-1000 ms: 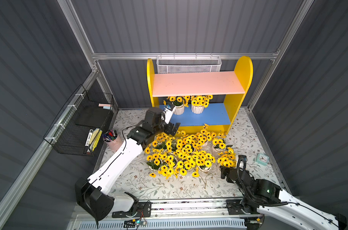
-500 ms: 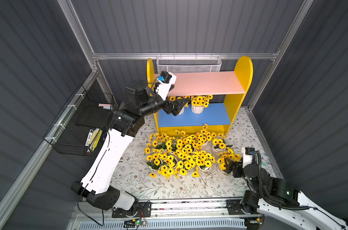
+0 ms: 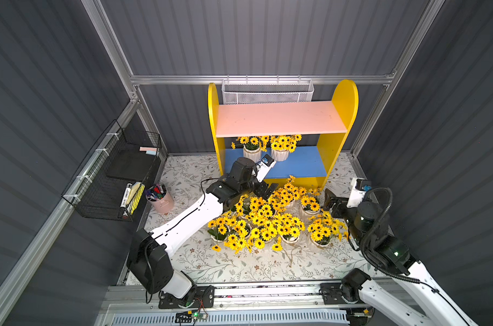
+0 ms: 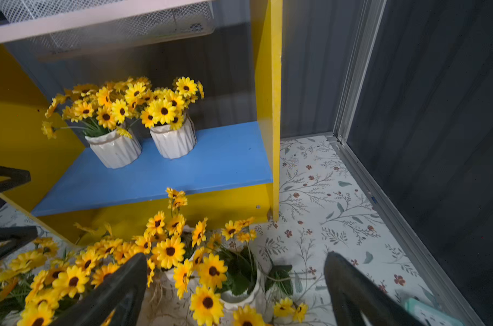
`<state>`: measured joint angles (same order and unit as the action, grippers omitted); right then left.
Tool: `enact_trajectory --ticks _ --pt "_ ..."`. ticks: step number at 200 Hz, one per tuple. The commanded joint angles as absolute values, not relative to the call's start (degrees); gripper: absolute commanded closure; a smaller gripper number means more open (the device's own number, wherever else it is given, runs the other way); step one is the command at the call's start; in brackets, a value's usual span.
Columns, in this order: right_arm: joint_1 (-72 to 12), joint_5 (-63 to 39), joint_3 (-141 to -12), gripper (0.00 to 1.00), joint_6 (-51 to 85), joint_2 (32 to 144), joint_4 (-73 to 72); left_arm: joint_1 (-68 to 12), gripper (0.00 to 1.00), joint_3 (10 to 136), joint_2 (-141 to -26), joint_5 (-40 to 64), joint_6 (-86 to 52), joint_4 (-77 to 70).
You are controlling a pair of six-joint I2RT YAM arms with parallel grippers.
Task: Take the sunflower pots off the shelves
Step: Pick up the sunflower pot from the shelf.
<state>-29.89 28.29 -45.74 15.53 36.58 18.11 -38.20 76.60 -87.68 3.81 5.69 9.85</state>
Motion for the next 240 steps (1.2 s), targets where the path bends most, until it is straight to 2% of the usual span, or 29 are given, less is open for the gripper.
enact_trajectory --ticks 1,35,53,73,102,113,155,240 --pt "-24.7 17.0 -46.9 0.01 14.9 40.1 9.2 -37.7 0.01 75.2 -91.0 -5.3 7.6 1.8" --pt "-20.7 12.1 -46.7 0.01 17.2 45.3 4.6 -33.5 0.01 77.2 -98.6 -9.8 3.1 -3.1" --pt "-19.5 10.0 -46.0 0.01 17.9 46.7 3.6 -30.0 0.01 78.0 -101.8 -6.6 -2.4 -5.3" --pt "-18.9 9.6 -44.1 0.01 18.4 47.1 1.7 -28.3 0.01 77.9 -104.1 -5.4 -2.6 -10.0" --pt "-17.5 7.5 -43.2 0.01 18.7 47.5 1.2 -26.6 0.01 84.6 -109.6 -6.2 -1.1 -11.0" --pt "-16.9 7.3 -43.0 0.01 18.8 47.6 1.1 -25.6 0.01 87.1 -111.6 -3.3 -2.5 -10.6" --pt "-14.5 3.7 -42.6 0.01 20.3 49.4 -0.1 -25.2 0.01 91.1 -116.5 -1.4 -3.6 -11.3" --pt "-14.1 -0.3 -40.2 0.01 20.6 50.2 -1.5 -25.2 0.01 91.2 -119.6 -6.2 -3.8 -20.7"
